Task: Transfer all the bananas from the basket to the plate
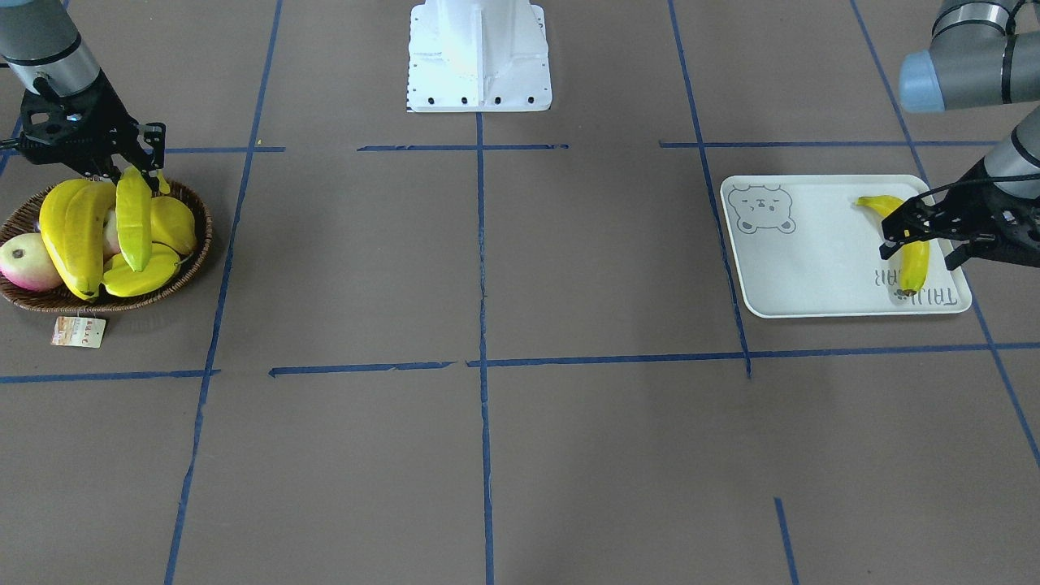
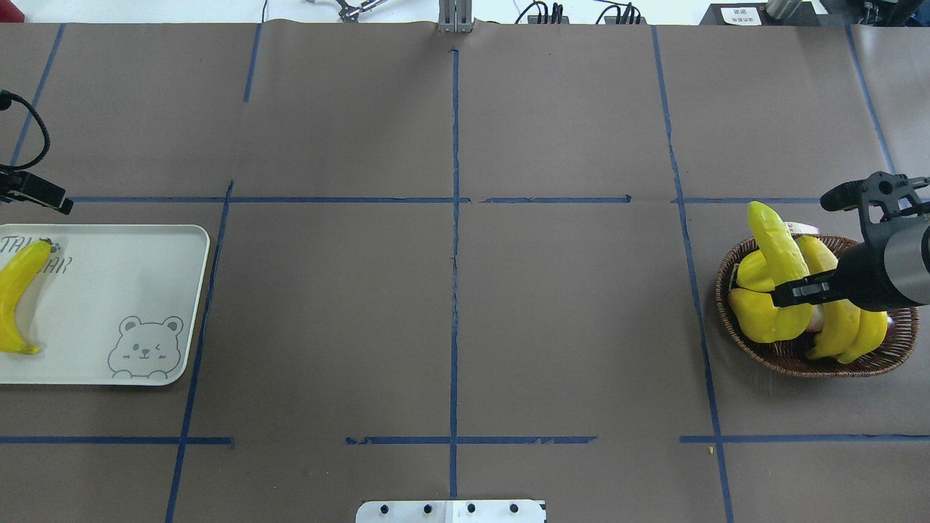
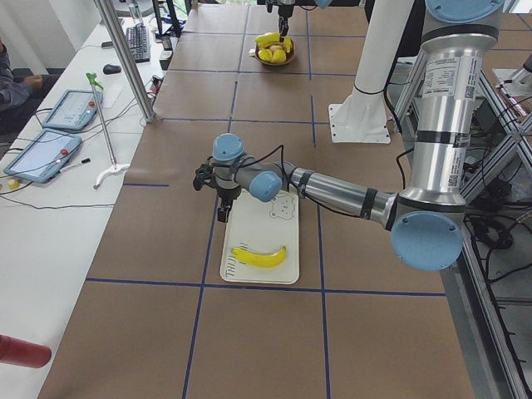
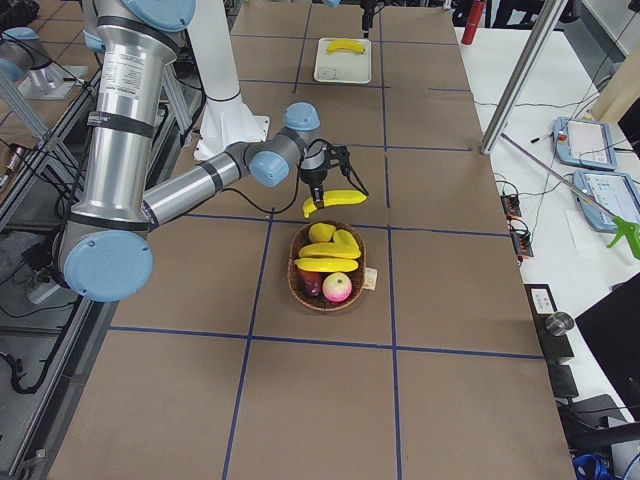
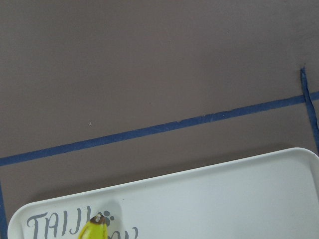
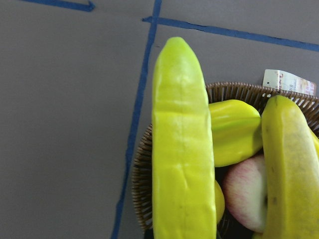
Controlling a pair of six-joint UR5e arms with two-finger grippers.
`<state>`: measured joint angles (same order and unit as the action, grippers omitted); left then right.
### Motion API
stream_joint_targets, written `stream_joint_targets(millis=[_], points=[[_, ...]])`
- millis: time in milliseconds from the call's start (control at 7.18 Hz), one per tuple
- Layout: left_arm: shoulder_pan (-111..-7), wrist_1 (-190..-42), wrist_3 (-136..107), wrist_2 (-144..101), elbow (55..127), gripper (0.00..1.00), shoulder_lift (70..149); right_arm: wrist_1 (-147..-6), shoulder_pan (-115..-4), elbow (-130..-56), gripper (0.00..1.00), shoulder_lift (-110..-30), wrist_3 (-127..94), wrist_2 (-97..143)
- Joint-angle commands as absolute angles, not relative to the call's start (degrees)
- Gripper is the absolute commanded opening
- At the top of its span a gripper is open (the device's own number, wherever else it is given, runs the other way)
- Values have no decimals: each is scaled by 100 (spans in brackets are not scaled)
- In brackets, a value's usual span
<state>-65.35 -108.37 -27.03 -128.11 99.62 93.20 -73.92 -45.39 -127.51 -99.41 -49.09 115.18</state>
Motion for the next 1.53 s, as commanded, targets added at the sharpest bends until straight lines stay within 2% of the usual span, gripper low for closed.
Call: stream_joint_targets(millis=[0,279,557,836,975,1393], points=[[-6364,-10907,-3214,-12814,9993,100,9439,-7365,-4553,-12186,8,-8683,-5612,11619],[-6162,-11397,-4110,-12823,9993,100,9571,-7357,-4097,-11761,8,-7738,-6430,11567],[-6117,-12195,-5538,-13365,9984,100,9807,-6686,-3886,-11551,8,-7401,-6897,11497],[-5943,-12663,-7068,-13771,9984,100,10534,-4930,-3518,-10910,8,-7348,-7381,11138],[-5602,-12943,-7606,-13781,9967,100,10843,-4496,-3237,-10768,8,-7217,-7539,10805],[-5038,-13140,-8183,-13720,9810,100,11888,-4192,-2691,-10425,10,-6550,-7848,10109]])
